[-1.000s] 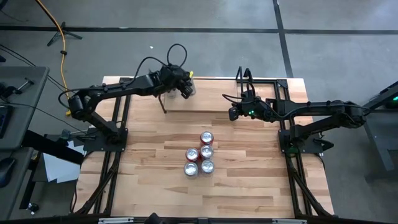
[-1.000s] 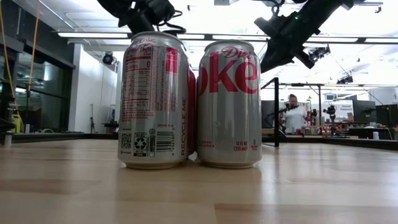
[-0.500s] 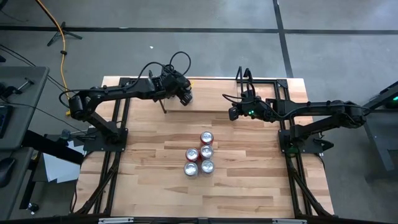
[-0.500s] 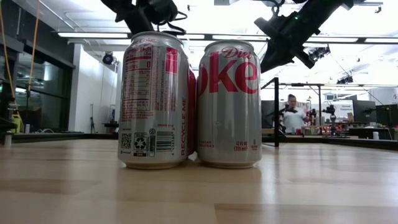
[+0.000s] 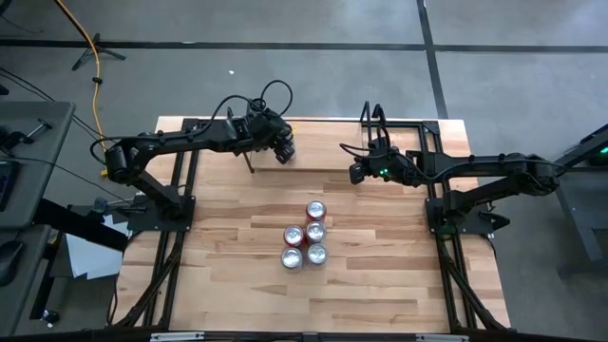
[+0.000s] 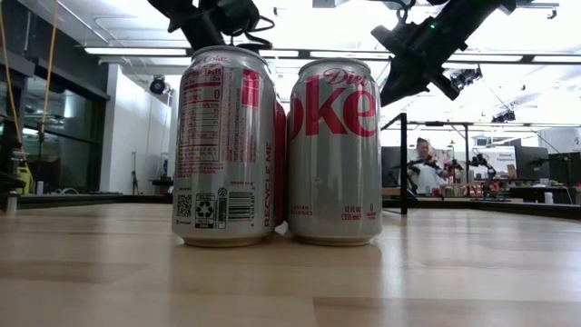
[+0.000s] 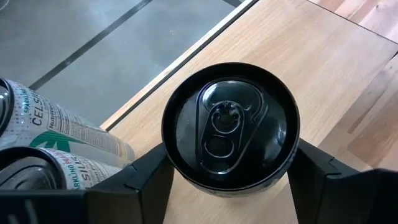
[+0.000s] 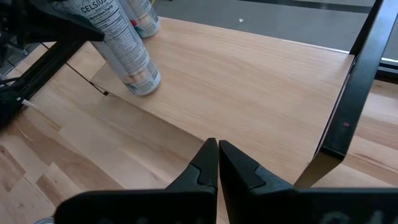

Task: Place canned beverage on shelf
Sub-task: Put the white soda can aligned with the other white soda can on the shelf

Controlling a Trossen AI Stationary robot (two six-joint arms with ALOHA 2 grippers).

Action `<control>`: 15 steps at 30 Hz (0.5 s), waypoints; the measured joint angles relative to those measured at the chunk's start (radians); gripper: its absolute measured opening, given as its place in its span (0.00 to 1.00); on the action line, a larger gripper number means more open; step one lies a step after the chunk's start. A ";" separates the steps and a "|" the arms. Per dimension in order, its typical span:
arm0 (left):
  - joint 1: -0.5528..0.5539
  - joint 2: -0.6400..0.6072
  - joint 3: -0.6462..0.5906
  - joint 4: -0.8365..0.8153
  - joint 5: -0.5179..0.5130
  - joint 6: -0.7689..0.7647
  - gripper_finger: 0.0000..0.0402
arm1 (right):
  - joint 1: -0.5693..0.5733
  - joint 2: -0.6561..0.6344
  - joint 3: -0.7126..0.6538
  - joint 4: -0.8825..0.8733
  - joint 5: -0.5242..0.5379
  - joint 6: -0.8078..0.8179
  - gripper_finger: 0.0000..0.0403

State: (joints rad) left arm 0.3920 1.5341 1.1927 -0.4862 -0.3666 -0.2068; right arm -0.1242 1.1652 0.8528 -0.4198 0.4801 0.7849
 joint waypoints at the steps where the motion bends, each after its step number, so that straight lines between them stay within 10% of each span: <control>1: 0.000 0.000 0.000 0.000 0.000 0.000 0.55 | 0.000 0.000 0.000 0.000 0.000 0.000 0.00; 15: 0.000 -0.001 0.001 0.013 -0.002 0.078 0.58 | 0.000 0.000 0.000 -0.001 0.015 -0.008 0.00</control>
State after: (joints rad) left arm 0.3922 1.5333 1.1934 -0.4736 -0.3683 -0.1287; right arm -0.1242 1.1652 0.8528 -0.4206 0.4950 0.7769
